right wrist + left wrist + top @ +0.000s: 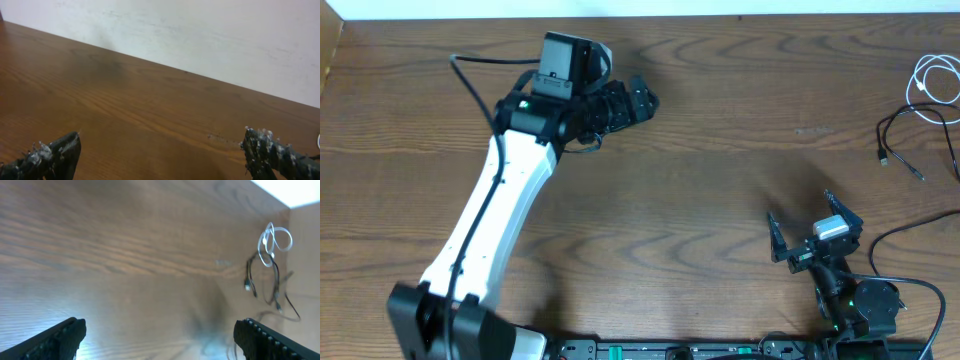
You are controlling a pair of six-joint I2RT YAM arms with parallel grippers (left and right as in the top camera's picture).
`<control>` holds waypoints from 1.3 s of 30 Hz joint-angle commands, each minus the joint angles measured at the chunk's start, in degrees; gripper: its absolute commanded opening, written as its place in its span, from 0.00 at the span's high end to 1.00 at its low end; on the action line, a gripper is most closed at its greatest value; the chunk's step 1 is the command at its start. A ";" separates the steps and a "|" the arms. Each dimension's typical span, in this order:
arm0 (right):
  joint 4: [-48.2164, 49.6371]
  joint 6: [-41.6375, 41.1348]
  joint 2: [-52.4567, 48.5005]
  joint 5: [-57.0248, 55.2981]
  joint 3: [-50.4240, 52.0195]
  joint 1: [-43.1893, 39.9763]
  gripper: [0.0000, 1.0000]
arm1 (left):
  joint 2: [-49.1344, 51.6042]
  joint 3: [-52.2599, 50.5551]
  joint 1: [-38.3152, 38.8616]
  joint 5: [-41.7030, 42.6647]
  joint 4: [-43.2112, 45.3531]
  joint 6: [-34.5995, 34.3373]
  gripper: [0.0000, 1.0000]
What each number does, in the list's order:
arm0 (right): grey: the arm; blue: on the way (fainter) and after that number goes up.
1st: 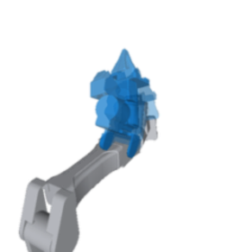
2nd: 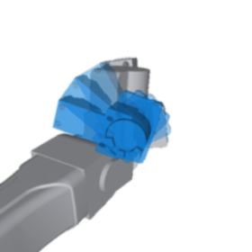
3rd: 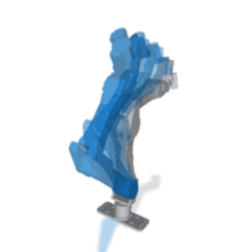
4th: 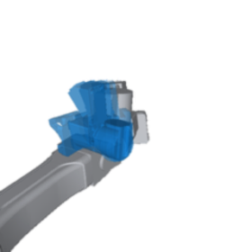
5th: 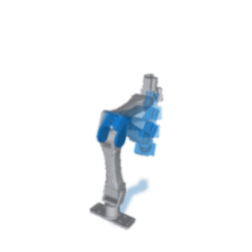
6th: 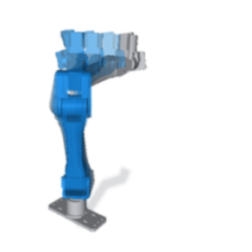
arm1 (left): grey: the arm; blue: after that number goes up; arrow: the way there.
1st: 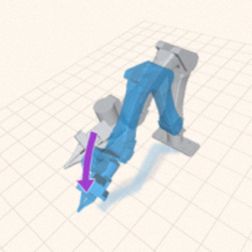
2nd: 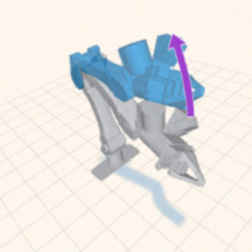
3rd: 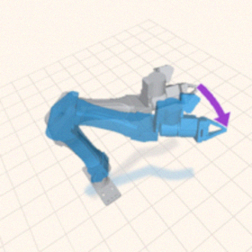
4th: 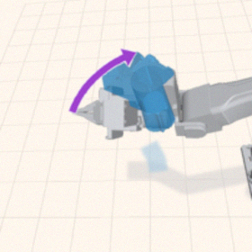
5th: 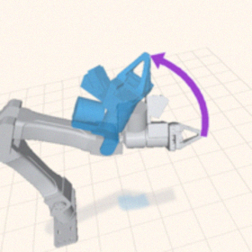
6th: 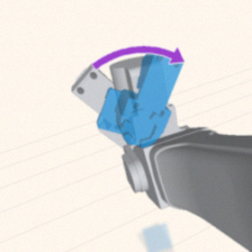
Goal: Untangle cables
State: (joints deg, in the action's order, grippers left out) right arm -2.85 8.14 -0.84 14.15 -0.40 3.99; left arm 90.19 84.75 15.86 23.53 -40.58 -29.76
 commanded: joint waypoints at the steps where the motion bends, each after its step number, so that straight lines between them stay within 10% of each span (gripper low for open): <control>1: -0.35 -0.61 0.46 -0.13 0.09 0.17 0.01 | -8.63 -0.24 -0.04 -12.52 -1.38 1.70 0.00; 19: -0.35 -0.59 0.46 -0.15 0.09 0.17 0.01 | -54.75 -38.53 -13.73 -19.52 21.99 22.10 0.00; 39: -0.35 -0.61 0.46 -0.13 0.09 0.17 0.01 | -81.07 -81.11 -14.86 -19.10 50.53 24.98 0.00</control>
State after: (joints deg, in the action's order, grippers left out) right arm -2.87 8.12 -0.69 14.11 -0.40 3.99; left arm 11.49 5.58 1.21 4.34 9.37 -7.16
